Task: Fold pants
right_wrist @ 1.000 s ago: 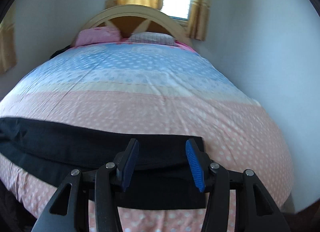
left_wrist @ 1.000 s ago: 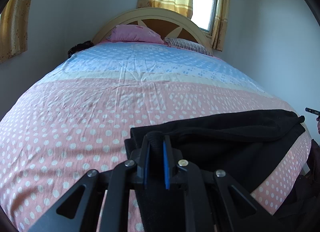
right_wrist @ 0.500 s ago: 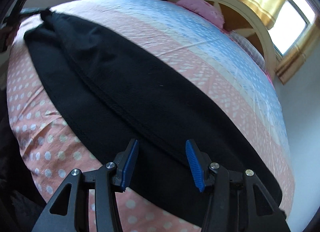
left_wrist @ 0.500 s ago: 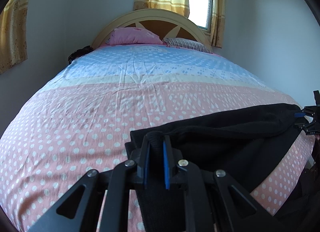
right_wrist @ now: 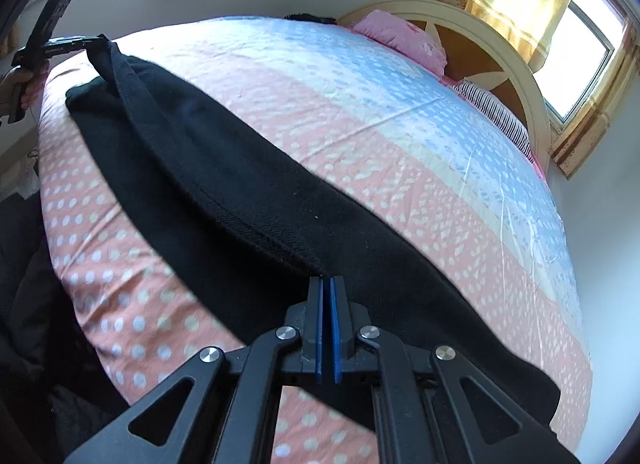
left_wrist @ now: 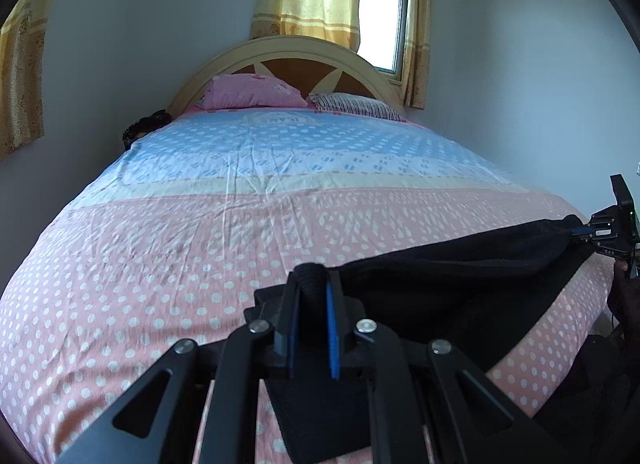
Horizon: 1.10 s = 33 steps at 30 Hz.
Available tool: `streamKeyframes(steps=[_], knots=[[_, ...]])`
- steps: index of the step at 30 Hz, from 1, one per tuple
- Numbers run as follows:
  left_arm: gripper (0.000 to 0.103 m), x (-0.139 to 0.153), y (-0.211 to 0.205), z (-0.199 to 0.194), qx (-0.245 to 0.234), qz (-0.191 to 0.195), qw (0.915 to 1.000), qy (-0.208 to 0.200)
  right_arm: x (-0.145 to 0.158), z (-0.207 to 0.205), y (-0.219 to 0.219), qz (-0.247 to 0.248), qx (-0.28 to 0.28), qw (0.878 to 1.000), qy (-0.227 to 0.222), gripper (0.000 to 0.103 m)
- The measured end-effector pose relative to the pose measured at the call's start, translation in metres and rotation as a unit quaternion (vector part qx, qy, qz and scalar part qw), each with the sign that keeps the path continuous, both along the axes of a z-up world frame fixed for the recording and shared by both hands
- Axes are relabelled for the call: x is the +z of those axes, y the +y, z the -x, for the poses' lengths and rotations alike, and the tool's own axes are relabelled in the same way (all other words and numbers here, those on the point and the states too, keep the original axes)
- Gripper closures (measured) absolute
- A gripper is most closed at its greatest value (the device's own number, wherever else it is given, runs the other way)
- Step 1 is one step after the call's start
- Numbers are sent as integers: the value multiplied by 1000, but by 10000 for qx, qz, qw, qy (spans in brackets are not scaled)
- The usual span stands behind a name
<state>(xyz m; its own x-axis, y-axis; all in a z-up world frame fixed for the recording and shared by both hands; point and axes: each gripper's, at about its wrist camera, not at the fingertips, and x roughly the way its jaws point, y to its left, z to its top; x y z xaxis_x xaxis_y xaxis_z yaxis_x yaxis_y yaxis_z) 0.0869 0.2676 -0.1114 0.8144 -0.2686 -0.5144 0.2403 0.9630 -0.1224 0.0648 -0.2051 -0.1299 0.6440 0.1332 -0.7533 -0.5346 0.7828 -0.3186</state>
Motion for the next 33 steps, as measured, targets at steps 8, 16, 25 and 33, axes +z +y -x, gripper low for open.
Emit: streamKeyframes(steps=[8,16,25,33], knots=[[91,-29,-2,16,-30,-4,9995,304,-12,1,0,-1,-78,10000,59,100],[91,-19,3,26,-55,232,9995,188,-7,0,-11,-241,-301,9992,92,100],[79,-37,2,43,-8,-49,9989,467,-14,2,-16,-199,-206,9994,181,77],[72,-42,57,70,763,-92,9937,816,7,13,-21,-429,-293,9984,-205,46]])
